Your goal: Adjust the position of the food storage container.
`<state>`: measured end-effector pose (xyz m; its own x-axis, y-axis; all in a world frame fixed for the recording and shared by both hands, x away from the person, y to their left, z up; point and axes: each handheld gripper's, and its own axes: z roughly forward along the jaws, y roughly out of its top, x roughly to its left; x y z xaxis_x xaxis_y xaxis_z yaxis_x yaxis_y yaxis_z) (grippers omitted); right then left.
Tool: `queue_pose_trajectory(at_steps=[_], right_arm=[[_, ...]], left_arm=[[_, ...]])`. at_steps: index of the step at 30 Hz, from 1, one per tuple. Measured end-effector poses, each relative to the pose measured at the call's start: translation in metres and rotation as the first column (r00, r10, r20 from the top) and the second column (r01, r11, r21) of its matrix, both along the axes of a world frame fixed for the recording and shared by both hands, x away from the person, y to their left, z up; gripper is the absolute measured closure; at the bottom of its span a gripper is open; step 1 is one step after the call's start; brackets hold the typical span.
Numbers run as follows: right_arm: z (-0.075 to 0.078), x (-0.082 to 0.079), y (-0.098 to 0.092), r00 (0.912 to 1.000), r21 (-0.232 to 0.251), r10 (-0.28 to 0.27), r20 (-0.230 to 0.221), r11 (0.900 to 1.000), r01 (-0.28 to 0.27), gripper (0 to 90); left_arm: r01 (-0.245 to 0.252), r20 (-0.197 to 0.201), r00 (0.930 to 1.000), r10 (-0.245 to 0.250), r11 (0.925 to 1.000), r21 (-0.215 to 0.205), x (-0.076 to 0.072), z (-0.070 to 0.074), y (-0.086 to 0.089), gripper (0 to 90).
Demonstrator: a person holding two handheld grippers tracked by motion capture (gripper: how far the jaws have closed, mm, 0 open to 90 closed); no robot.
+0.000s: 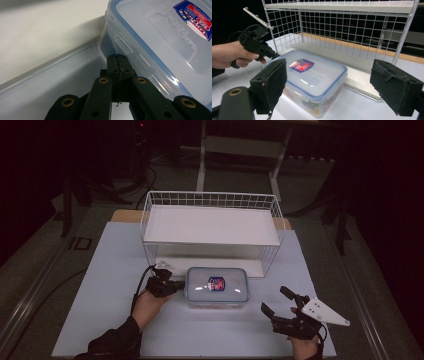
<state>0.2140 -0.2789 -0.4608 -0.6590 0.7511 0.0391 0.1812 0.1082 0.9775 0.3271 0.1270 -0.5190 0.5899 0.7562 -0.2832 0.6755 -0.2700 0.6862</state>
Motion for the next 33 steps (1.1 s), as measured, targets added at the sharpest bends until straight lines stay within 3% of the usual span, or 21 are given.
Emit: queue_pose_trajectory(at_steps=[7, 9, 13, 14, 19, 20, 21, 23, 24, 26, 29, 32, 33], right_arm=[[-0.001, 0.0, 0.0, 1.0, 0.001, -0.002, 0.0, 1.0, 0.002, 13.9], [0.0, 0.0, -0.001, 1.0, 0.001, -0.003, 0.001, 1.0, 0.003, 13.9], [0.0, -0.001, -0.001, 1.0, 0.0, -0.006, 0.003, 1.0, 0.006, 13.9], [0.0, -0.001, 0.0, 1.0, -0.002, -0.005, 0.003, 1.0, 0.005, 13.9], [0.0, -0.001, 0.0, 1.0, -0.003, -0.004, -0.003, 1.0, 0.004, 13.7], [0.0, 0.0, 0.0, 1.0, -0.002, -0.006, -0.003, 1.0, 0.006, 13.2], [0.0, 0.001, -0.001, 0.9999, 0.005, -0.007, -0.008, 1.0, 0.007, 12.6], [-0.001, 0.002, 0.0, 0.9999, 0.012, -0.01, -0.013, 1.0, 0.01, 12.5], [-0.002, 0.003, 0.001, 0.9998, 0.006, -0.012, -0.013, 1.0, 0.012, 12.3], [-0.002, 0.003, 0.003, 0.9998, 0.0, -0.01, -0.015, 1.0, 0.01, 11.5], [-0.003, 0.003, 0.007, 0.9998, -0.017, -0.018, -0.004, 1.0, 0.018, 11.5], [-0.003, 0.002, 0.01, 0.9997, -0.033, -0.026, 0.004, 0.999, 0.026, 11.6], [-0.002, 0.002, 0.012, 0.9997, -0.044, -0.022, 0.01, 0.999, 0.023, 11.9]], left_arm=[[0.005, 0.011, 0.9999, -0.006, 0.9998, 0.022, -0.002, 0.003, -0.001, 87.4], [-0.001, 0.029, 0.9996, 0.0, 0.9994, 0.035, -0.007, 0.006, 0.002, 80.4], [-0.017, 0.035, 0.9993, 0.017, 0.9998, 0.011, -0.016, 0.016, 0.015, 67.8], [-0.016, 0.038, 0.9992, 0.016, 0.9999, 0.006, -0.019, 0.019, 0.019, 67.5], [0.015, 0.031, 0.9994, -0.014, 0.9992, -0.037, -0.032, 0.03, 0.028, 49.6], [0.044, 0.014, 0.999, -0.043, 0.996, -0.078, -0.037, 0.034, 0.031, 49.6], [0.062, 0.009, 0.9981, -0.061, 0.9924, -0.106, -0.039, 0.036, 0.033, 39.5], [0.105, 0.011, 0.9945, -0.104, 0.9818, -0.158, -0.043, 0.04, 0.034, 28.5], [0.108, 0.012, 0.9942, -0.107, 0.9794, -0.171, -0.044, 0.041, 0.034, 21.7], [0.13, 0.005, 0.9912, -0.133, 0.9676, -0.216, -0.044, 0.042, 0.033, 12.3], [0.125, 0.0, 0.9915, -0.13, 0.952, -0.279, -0.043, 0.044, 0.032, 9.9], [0.121, -0.002, 0.9919, -0.127, 0.9503, -0.287, -0.041, 0.044, 0.029, 6.0], [0.121, 0.011, 0.9923, -0.123, 0.9537, -0.275, -0.04, 0.045, 0.026, 6.0]])
